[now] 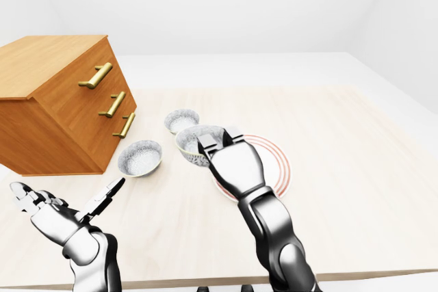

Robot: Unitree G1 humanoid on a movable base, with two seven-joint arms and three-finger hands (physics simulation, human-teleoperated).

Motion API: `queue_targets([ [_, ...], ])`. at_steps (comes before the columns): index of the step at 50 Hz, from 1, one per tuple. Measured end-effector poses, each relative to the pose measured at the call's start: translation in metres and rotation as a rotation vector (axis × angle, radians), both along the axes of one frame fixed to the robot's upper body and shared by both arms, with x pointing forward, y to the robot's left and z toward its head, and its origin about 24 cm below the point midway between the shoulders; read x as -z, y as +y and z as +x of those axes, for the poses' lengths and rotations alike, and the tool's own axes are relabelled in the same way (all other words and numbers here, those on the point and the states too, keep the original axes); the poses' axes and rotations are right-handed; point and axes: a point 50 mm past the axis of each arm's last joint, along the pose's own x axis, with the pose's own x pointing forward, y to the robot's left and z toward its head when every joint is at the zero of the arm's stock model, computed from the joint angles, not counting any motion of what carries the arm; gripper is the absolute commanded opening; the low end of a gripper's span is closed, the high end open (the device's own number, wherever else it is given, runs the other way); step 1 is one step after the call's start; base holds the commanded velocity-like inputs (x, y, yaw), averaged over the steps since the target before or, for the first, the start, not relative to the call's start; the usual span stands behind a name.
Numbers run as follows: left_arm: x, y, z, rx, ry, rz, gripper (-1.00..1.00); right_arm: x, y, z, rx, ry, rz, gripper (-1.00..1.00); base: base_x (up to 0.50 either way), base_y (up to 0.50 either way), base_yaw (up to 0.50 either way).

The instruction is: Put the bowl at the front on the plate.

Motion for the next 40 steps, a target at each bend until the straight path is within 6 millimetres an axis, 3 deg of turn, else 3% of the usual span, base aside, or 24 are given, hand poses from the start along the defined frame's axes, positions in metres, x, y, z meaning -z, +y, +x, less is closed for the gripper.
queue_targets([
  [14,0.000,0.000,0.000,0.000,0.001,0.002,1.00,0.012,-0.026,-0.008,0.150,-0.136,-0.063,-1.00,0.00,0.00,0.00],
  [40,0.001,-0.001,0.001,0.004,0.003,0.005,1.00,0.036,-0.054,-0.020,0.222,-0.288,-0.104,-1.00,0.00,0.00,0.00],
])
